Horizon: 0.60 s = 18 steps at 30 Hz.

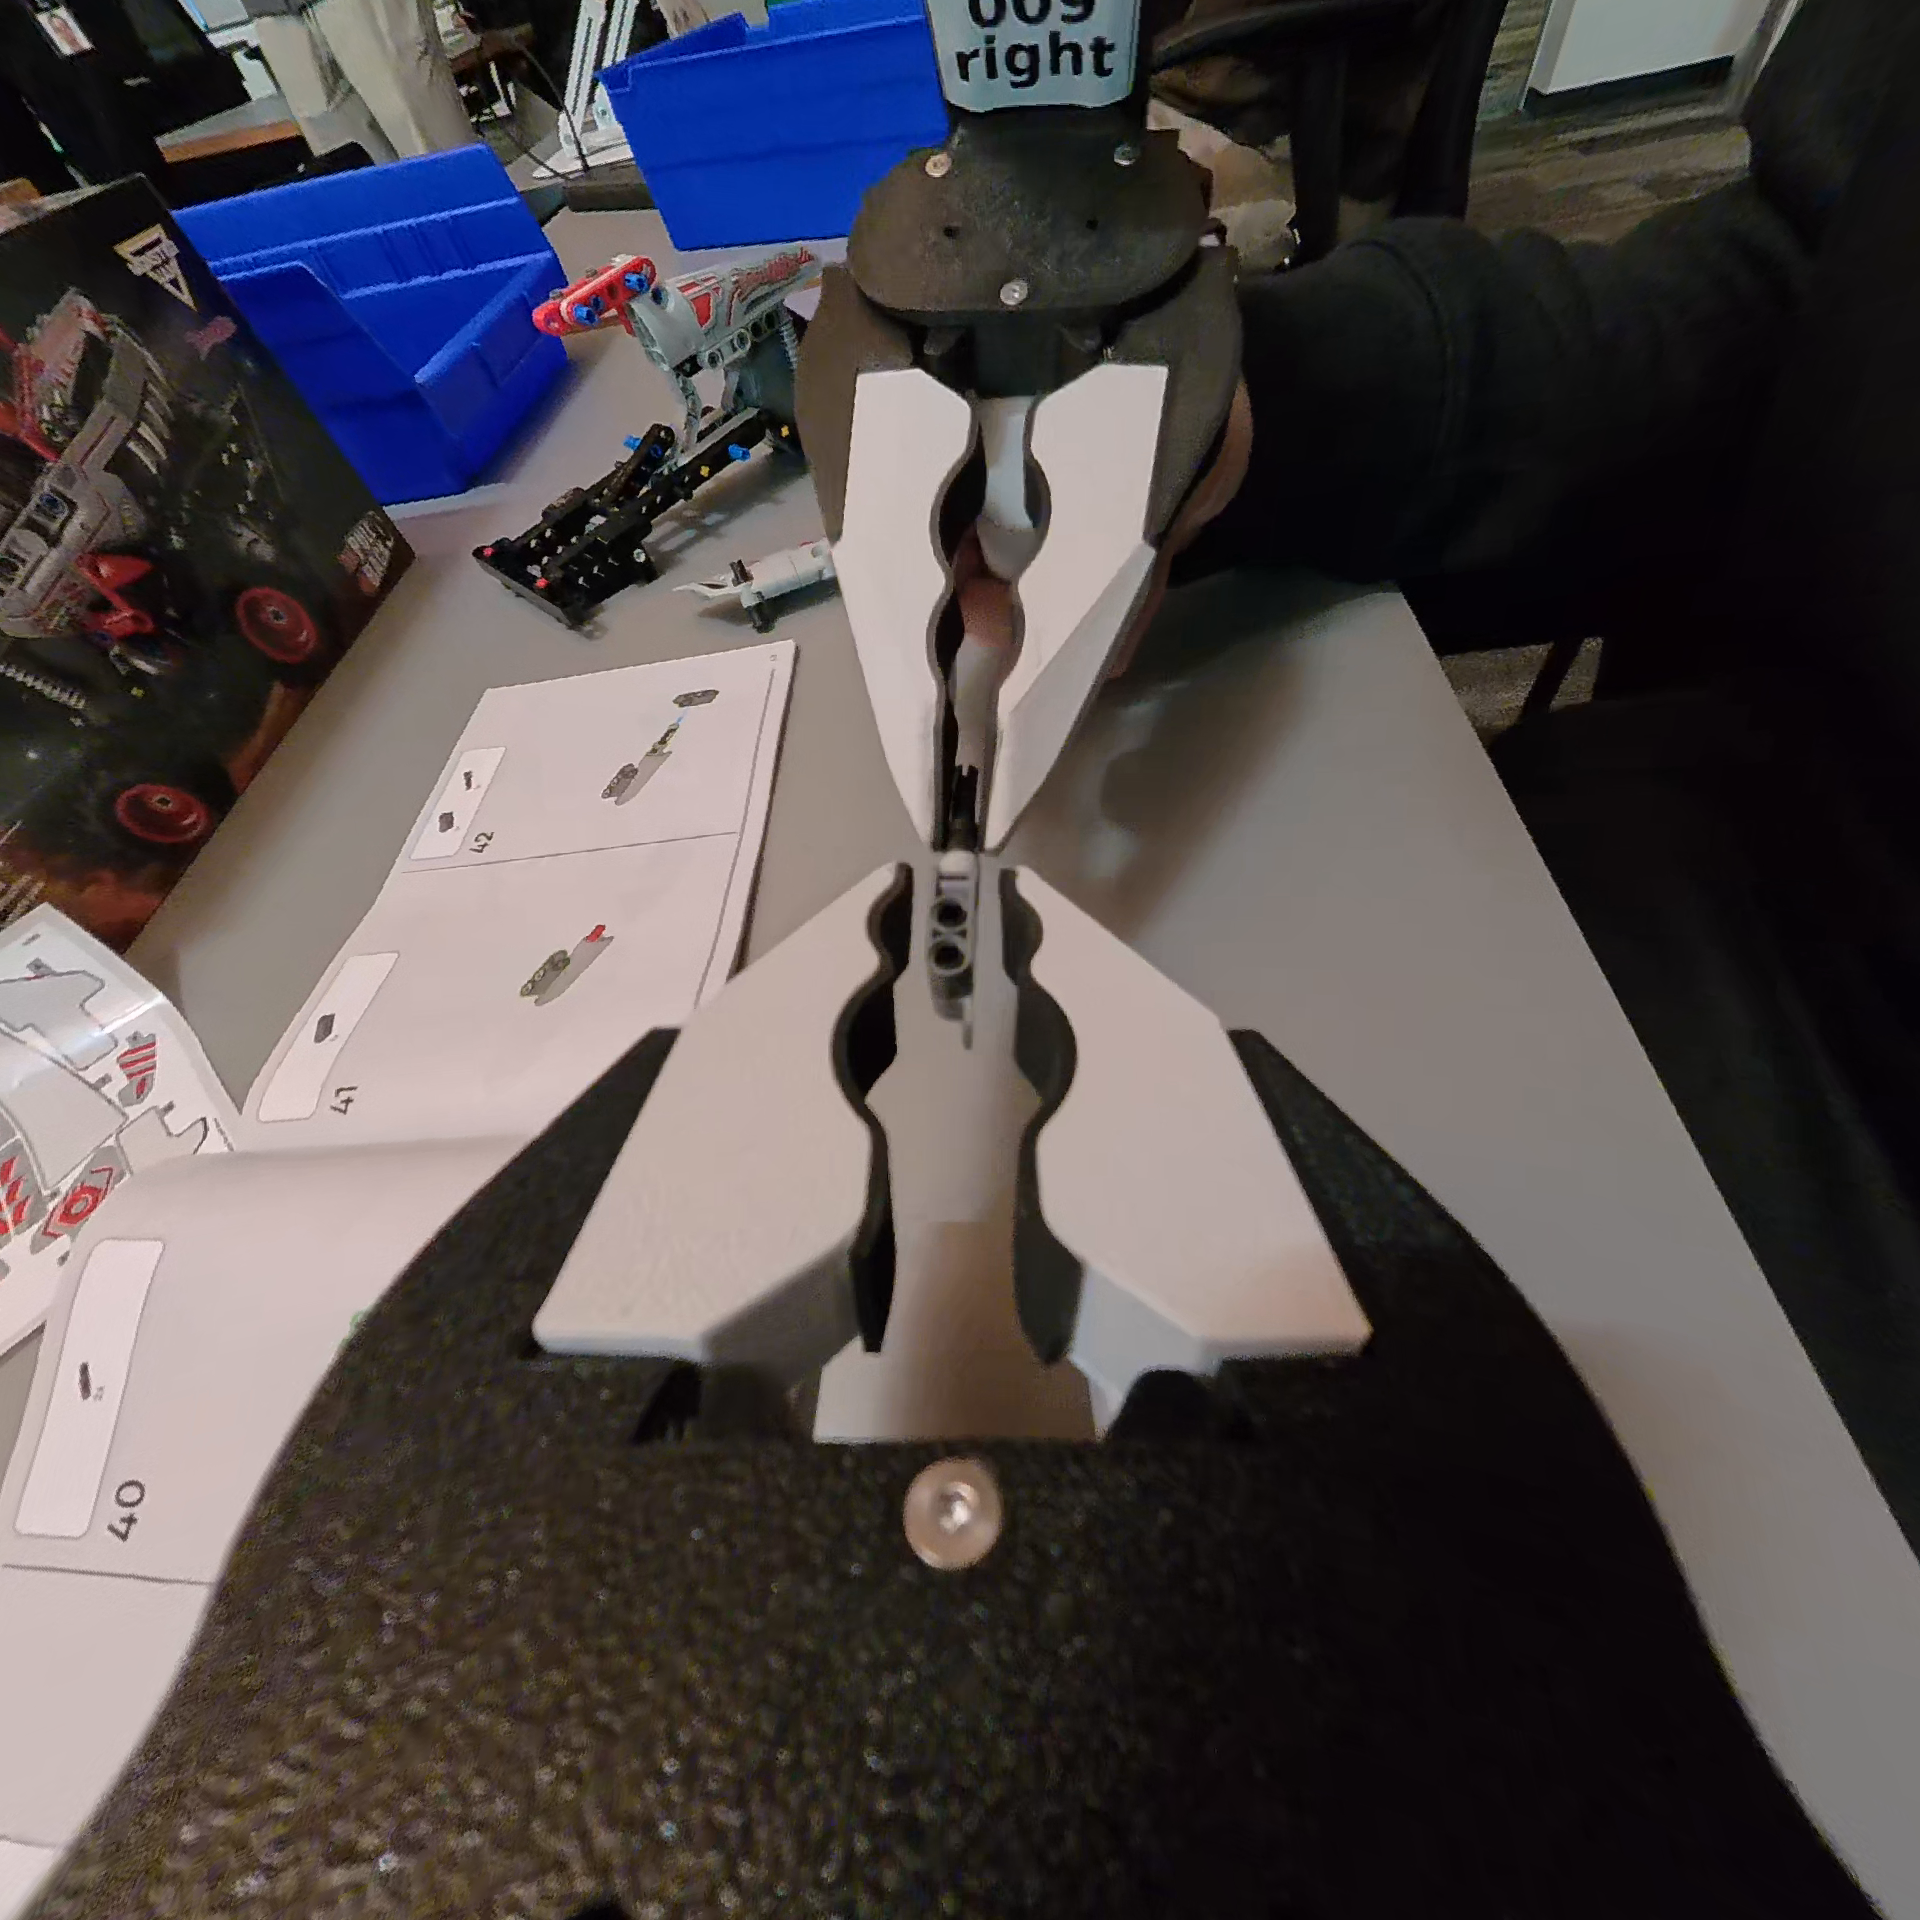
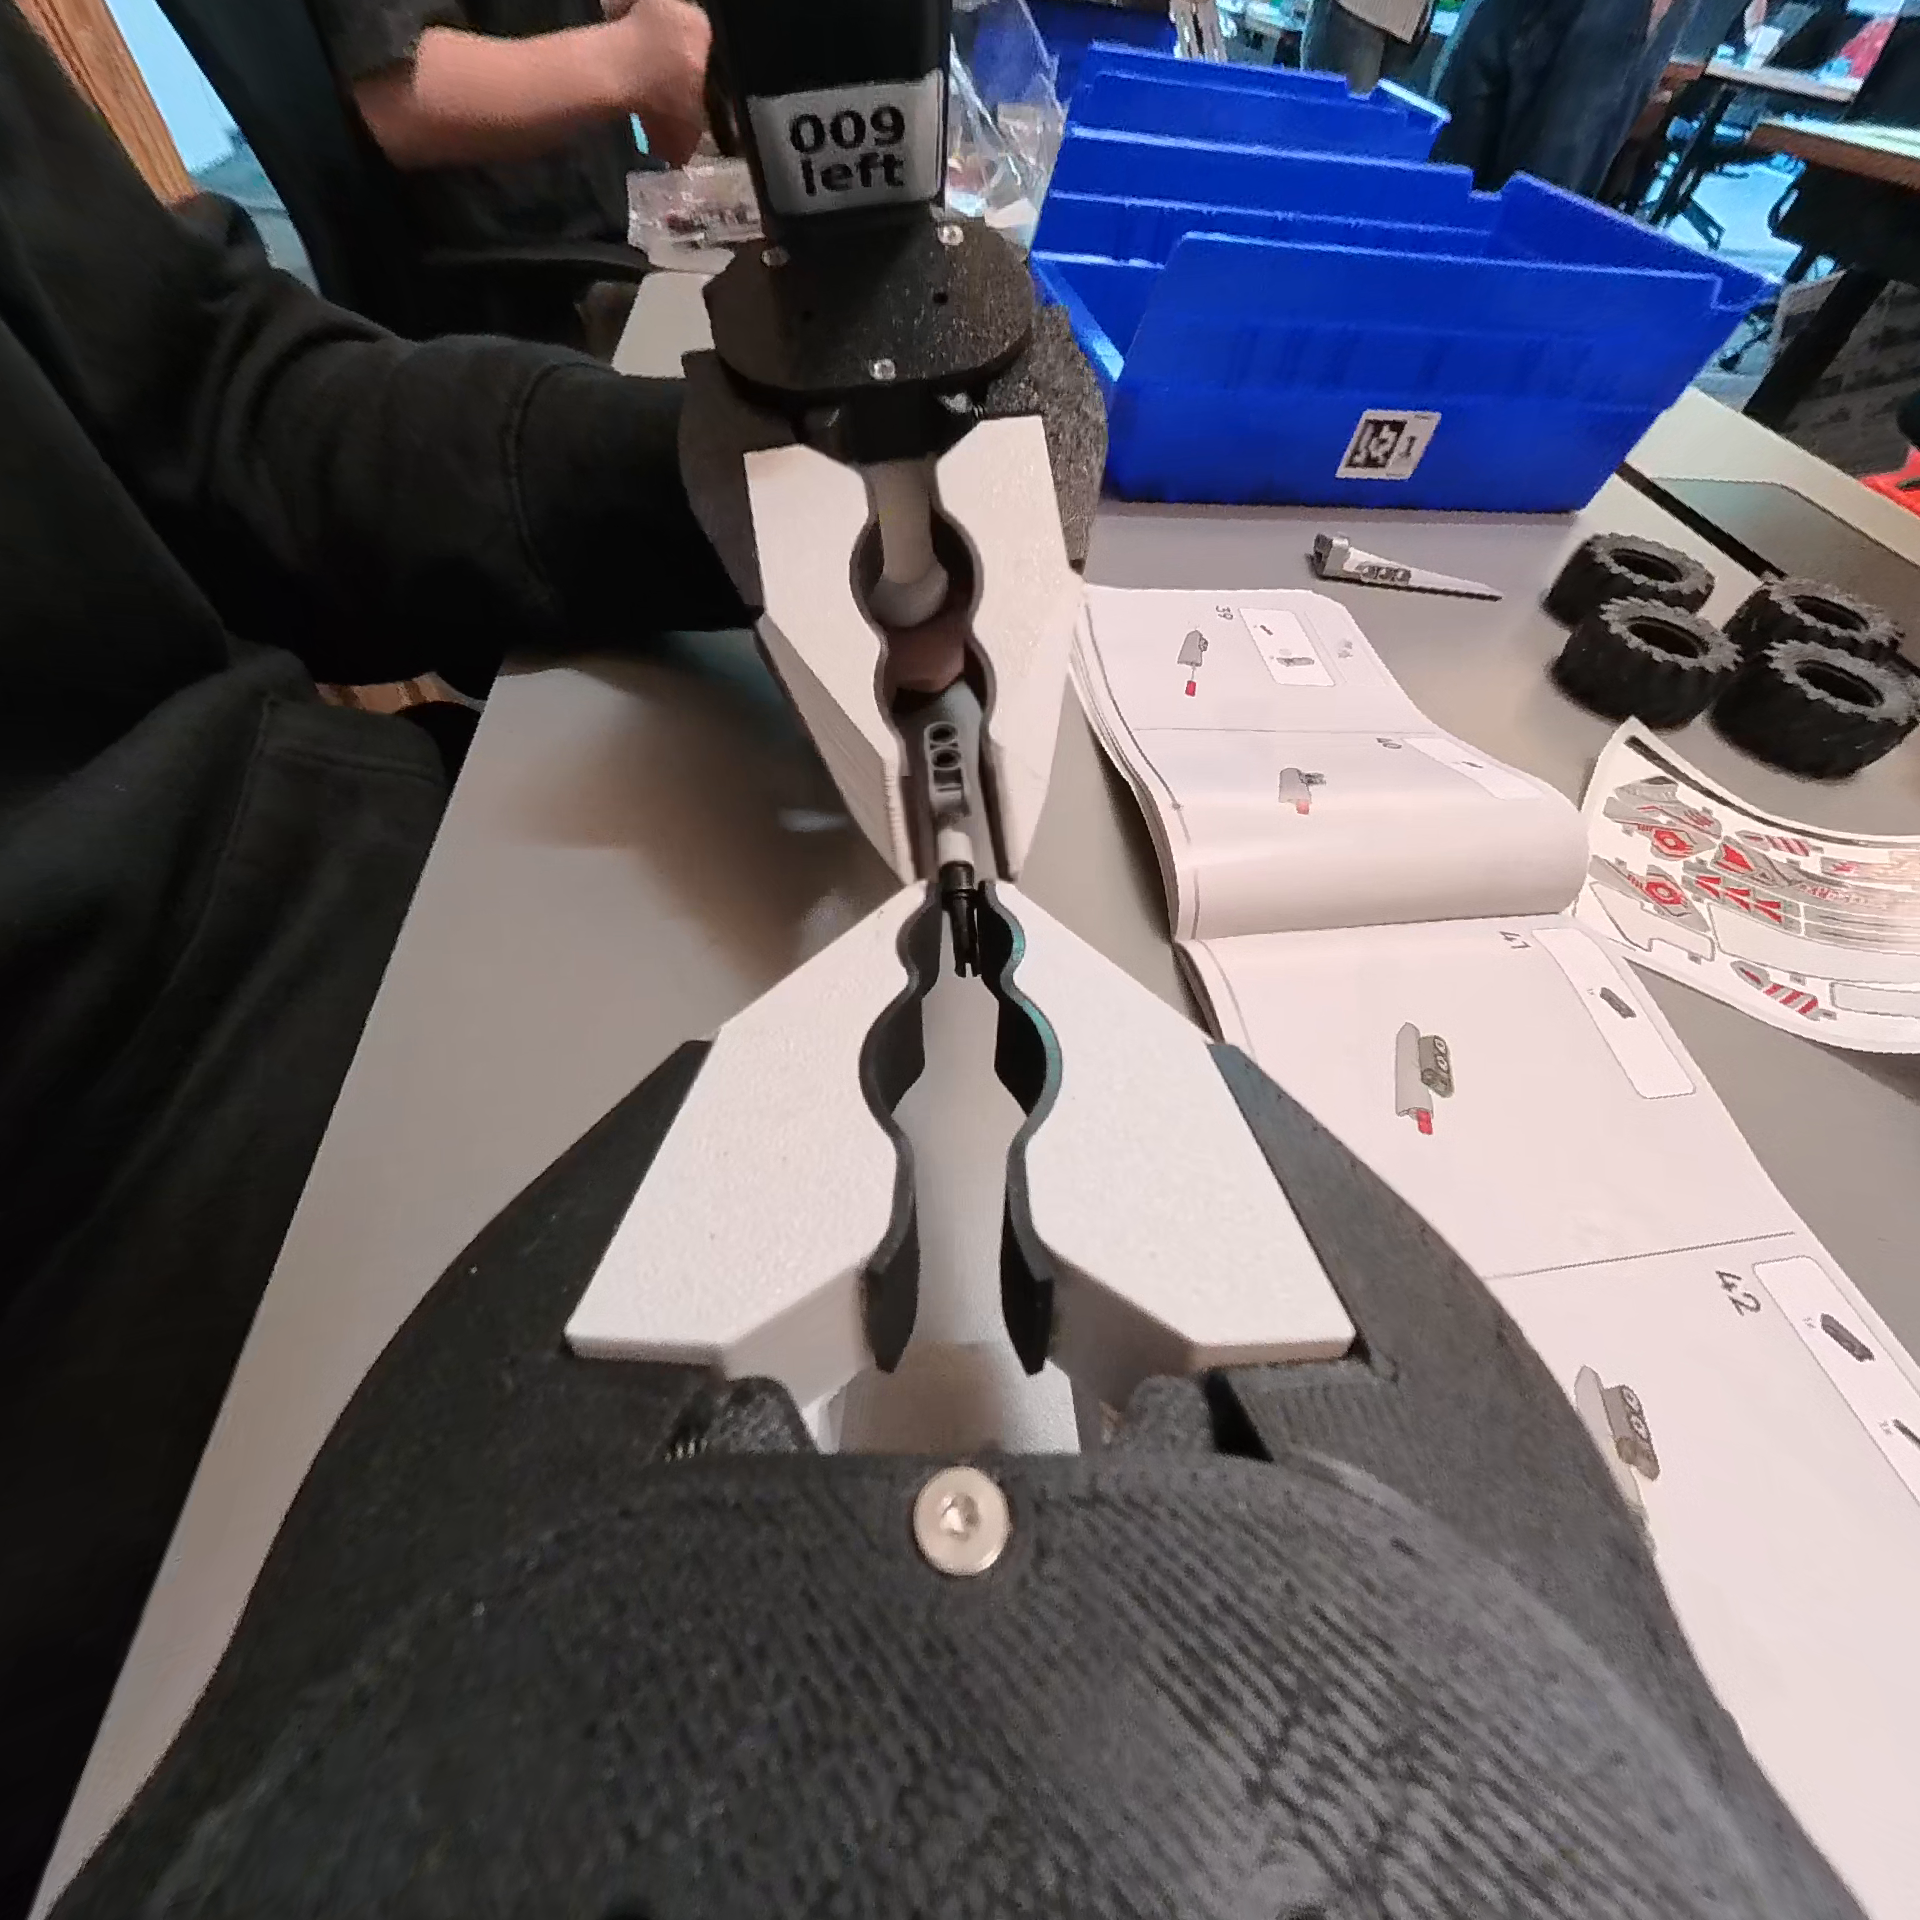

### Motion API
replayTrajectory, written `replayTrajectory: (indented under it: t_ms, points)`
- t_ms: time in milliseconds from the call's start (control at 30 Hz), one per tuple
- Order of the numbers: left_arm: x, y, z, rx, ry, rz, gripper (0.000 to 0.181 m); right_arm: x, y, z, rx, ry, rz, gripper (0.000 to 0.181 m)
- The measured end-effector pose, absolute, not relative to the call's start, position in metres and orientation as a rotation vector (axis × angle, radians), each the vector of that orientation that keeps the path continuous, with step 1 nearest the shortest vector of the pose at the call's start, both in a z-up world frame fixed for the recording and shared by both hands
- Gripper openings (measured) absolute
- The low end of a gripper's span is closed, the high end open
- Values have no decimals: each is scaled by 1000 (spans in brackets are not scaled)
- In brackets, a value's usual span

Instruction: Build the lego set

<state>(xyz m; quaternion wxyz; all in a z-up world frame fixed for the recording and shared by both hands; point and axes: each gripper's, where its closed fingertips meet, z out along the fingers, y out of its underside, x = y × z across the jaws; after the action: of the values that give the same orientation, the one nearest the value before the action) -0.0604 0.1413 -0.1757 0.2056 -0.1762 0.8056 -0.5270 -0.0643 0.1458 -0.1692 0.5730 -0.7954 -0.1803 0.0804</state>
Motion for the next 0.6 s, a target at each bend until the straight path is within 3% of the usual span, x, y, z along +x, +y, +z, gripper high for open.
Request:
replayTrajectory:
  t_ms: [167, 333, 467, 600]
  points:
    - [-59, 154, -165, -524, 2216, -1433, 24, -56, 147, -183, -1976, -334, 195, 5]
    - [-61, 203, -122, -604, 2078, -1335, 24, -45, 146, -184, -2001, -213, 253, 5]
    - [-68, 300, -81, -862, 1844, -1168, 15, -41, 148, -191, -2052, -164, 309, 5]
    - [-94, 433, -78, -1178, 1731, -838, 13, -42, 150, -200, -2111, -131, 402, 5]
